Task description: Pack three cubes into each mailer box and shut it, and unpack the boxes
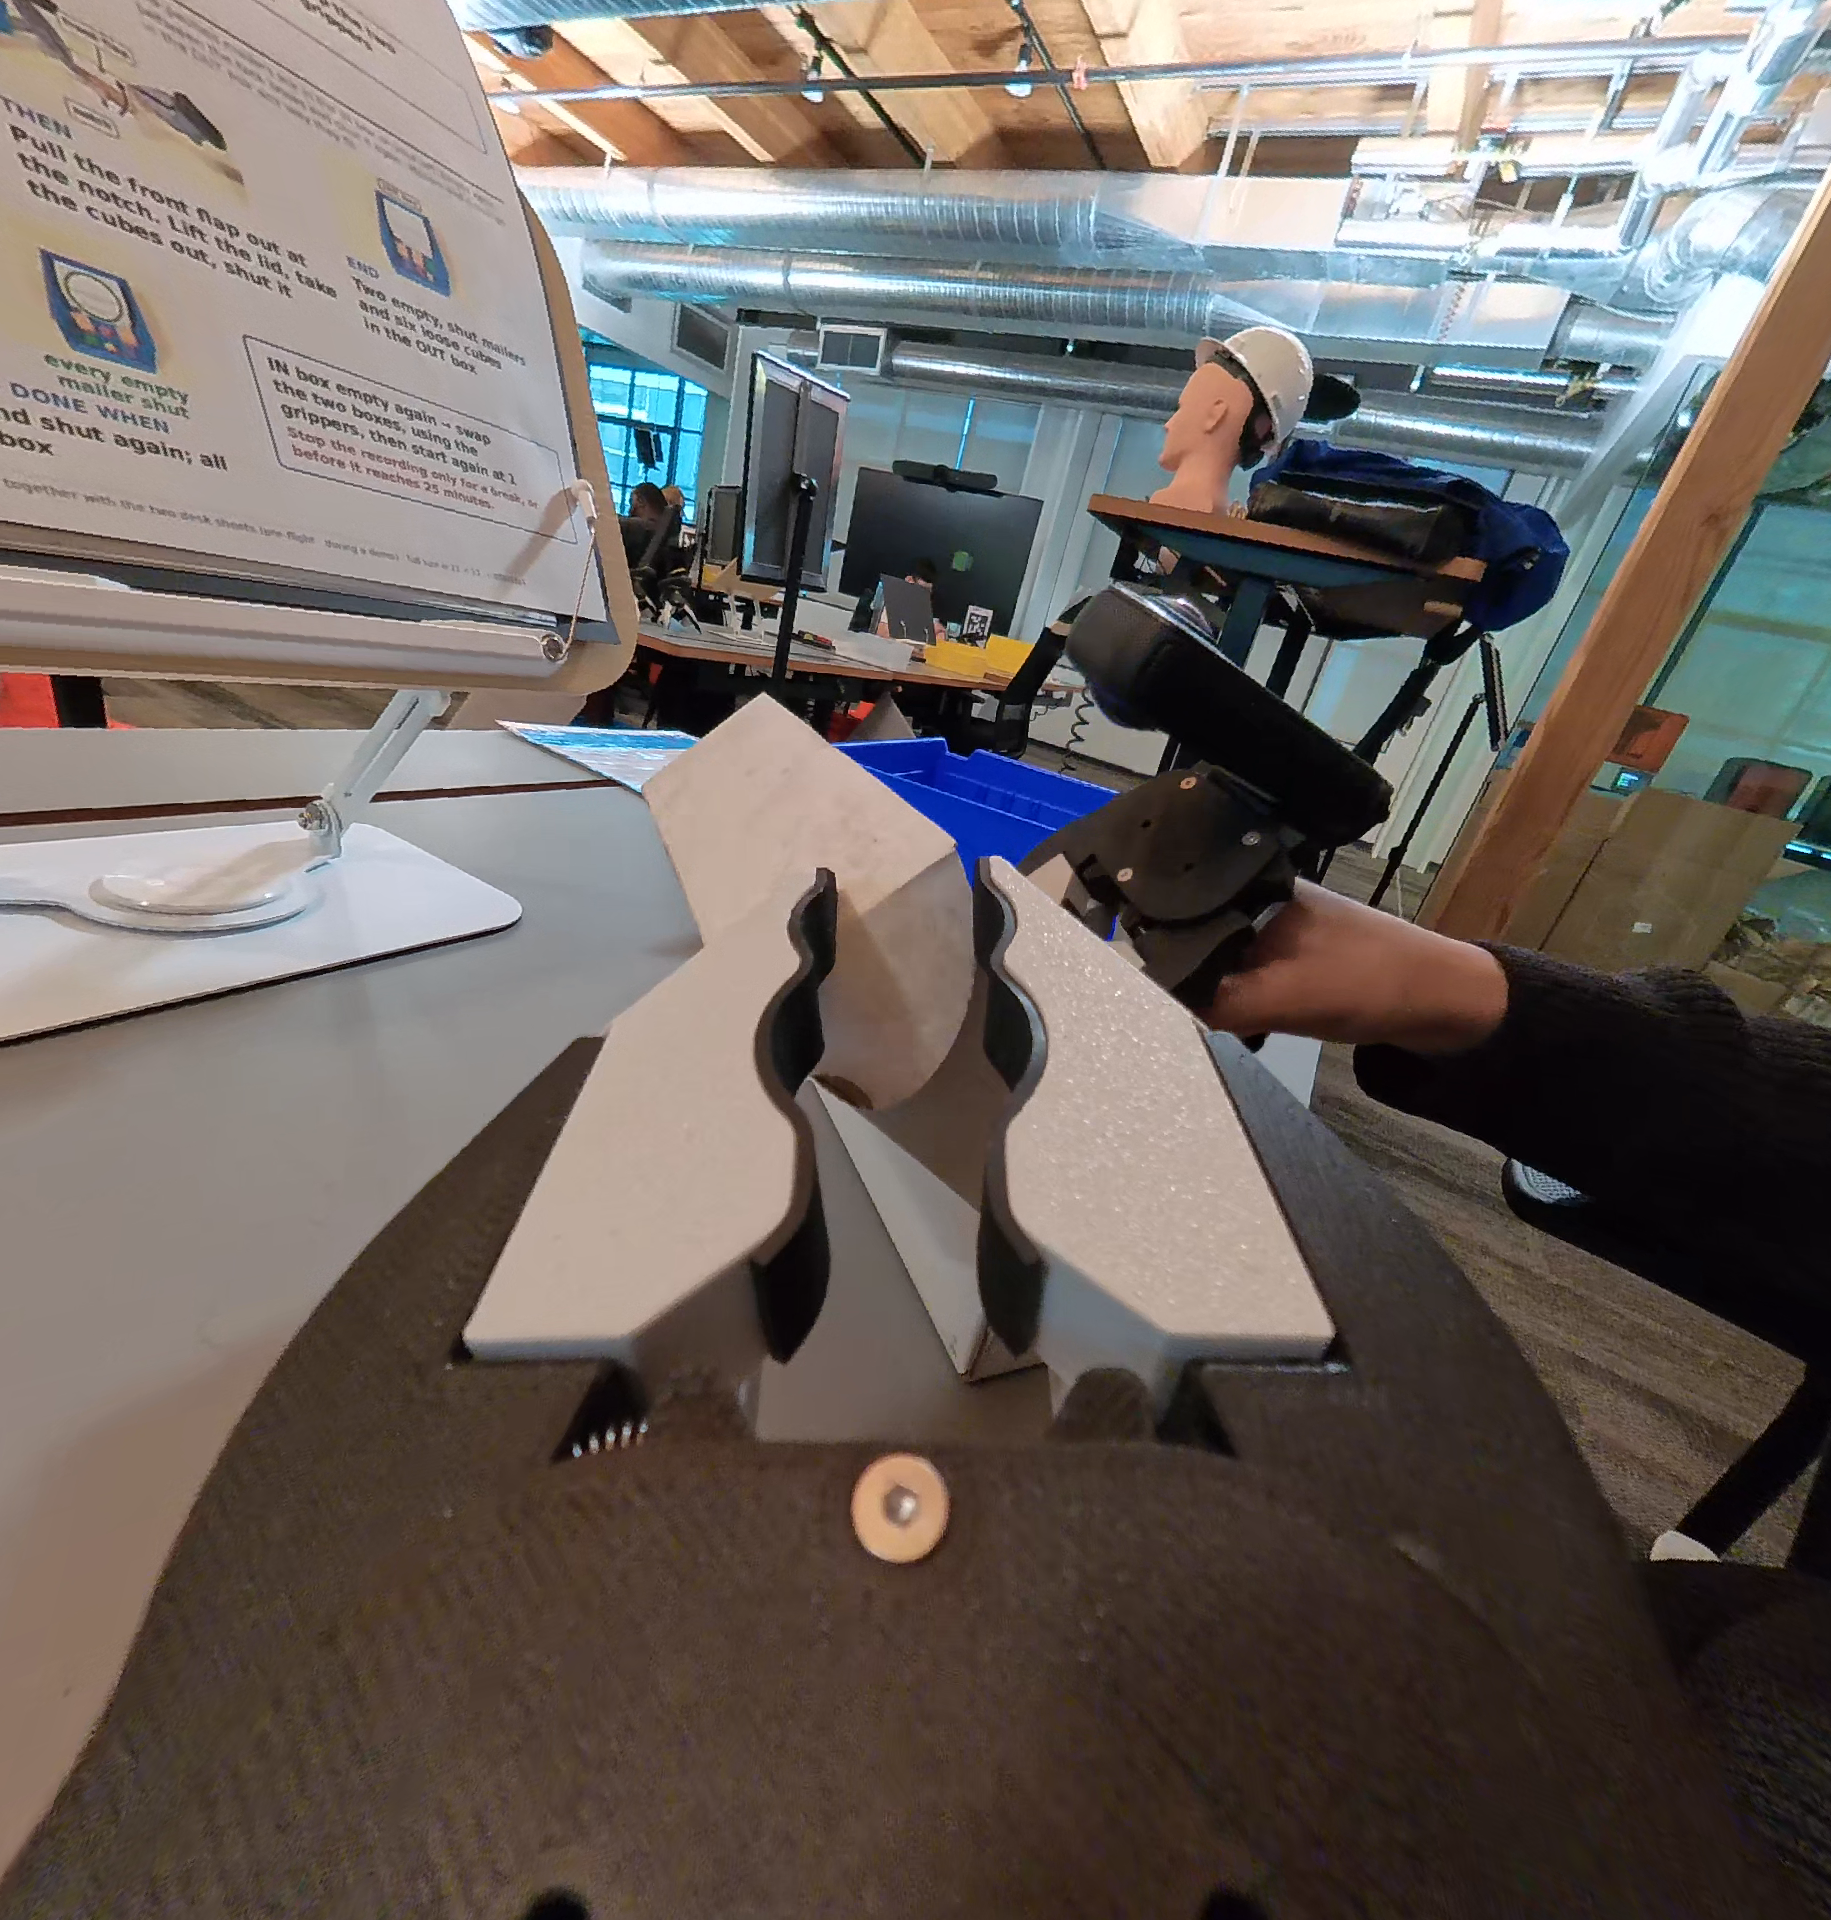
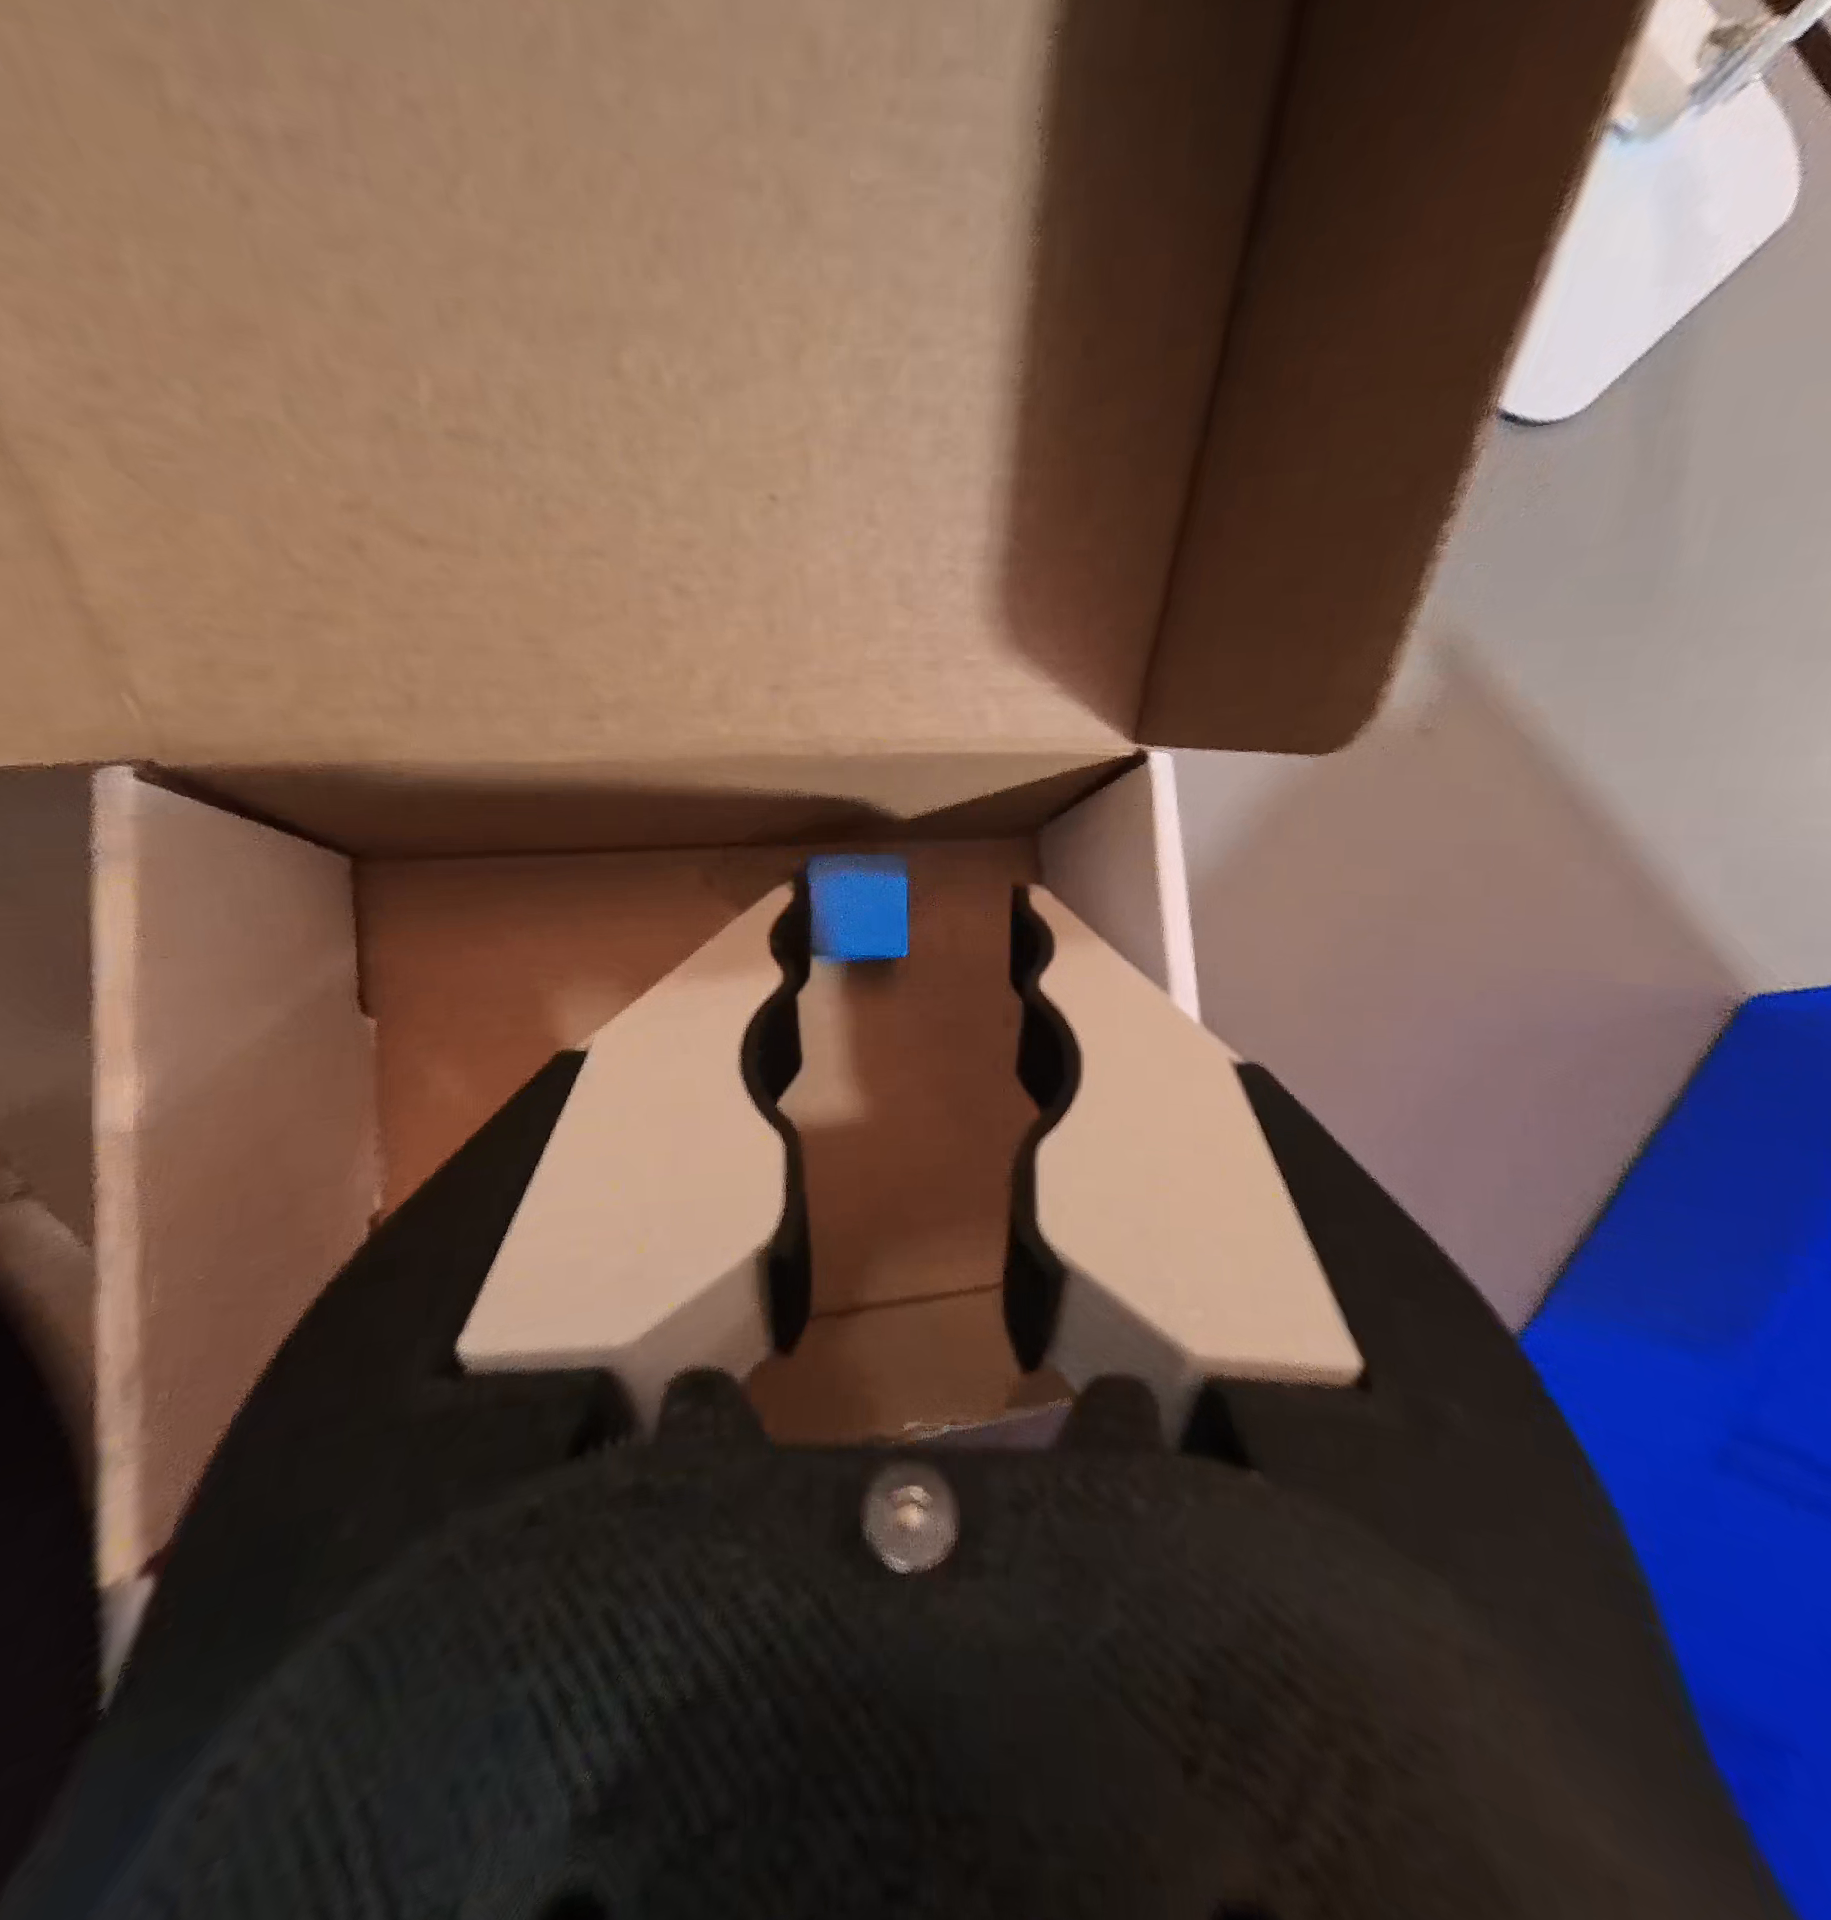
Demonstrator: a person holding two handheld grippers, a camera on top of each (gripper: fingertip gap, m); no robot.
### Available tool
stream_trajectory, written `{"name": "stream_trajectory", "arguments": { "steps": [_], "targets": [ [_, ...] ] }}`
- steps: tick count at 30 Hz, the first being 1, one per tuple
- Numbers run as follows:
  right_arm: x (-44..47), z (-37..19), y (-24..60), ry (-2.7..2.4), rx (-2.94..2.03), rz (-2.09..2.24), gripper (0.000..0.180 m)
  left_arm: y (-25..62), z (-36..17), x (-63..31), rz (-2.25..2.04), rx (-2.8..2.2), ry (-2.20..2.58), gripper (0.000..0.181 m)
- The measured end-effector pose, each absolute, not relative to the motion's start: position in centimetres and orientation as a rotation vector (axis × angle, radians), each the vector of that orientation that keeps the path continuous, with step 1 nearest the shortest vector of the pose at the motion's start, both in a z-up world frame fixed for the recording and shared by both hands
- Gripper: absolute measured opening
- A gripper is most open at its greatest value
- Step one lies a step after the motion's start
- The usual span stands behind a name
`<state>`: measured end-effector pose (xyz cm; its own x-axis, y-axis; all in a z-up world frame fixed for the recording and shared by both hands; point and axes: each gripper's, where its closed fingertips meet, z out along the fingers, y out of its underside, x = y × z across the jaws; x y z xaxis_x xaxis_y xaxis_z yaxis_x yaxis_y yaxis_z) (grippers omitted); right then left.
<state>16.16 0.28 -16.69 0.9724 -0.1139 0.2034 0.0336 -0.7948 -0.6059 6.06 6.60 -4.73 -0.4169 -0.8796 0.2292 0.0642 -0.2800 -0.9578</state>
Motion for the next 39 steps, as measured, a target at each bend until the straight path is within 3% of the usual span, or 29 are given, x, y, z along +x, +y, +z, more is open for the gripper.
{"name": "stream_trajectory", "arguments": {
  "steps": [6, 10, 16, 22, 27, 32, 37, 39],
  "targets": [
    [15.1, -17.9, 0.5, 0.053, -2.499, -0.220, 0.040, 6.6, -4.7, 6.1, -1.775, -1.077, 1.276, 0.025],
    [15.0, -17.9, 0.5, -0.026, -2.509, -0.290, 0.021, 6.6, -4.7, 6.0, -1.774, -1.076, 1.277, 0.025],
    [18.9, -11.4, -1.4, 0.076, -2.338, -0.441, 0.020, 6.7, -4.7, 6.0, -1.775, -1.078, 1.274, 0.025],
    [29.9, -5.6, -14.6, 0.490, -2.316, -0.807, 0.020, 6.7, -4.6, 6.0, -1.776, -1.077, 1.272, 0.025],
    [34.5, -12.1, -25.9, 0.930, -2.449, -0.698, 0.021, 6.7, -4.7, 6.1, -1.779, -1.083, 1.269, 0.025],
    [35.7, -17.2, -28.2, 1.038, -2.470, -0.601, 0.021, 6.4, -4.7, 6.2, -1.776, -1.075, 1.275, 0.025],
    [36.2, -18.3, -28.6, 1.036, -2.507, -0.664, 0.021, 6.5, -4.7, 6.3, -1.773, -1.074, 1.276, 0.025],
    [36.4, -17.5, -28.7, 1.038, -2.482, -0.685, 0.036, 6.6, -4.7, 6.3, -1.774, -1.079, 1.275, 0.025]
  ]
}}
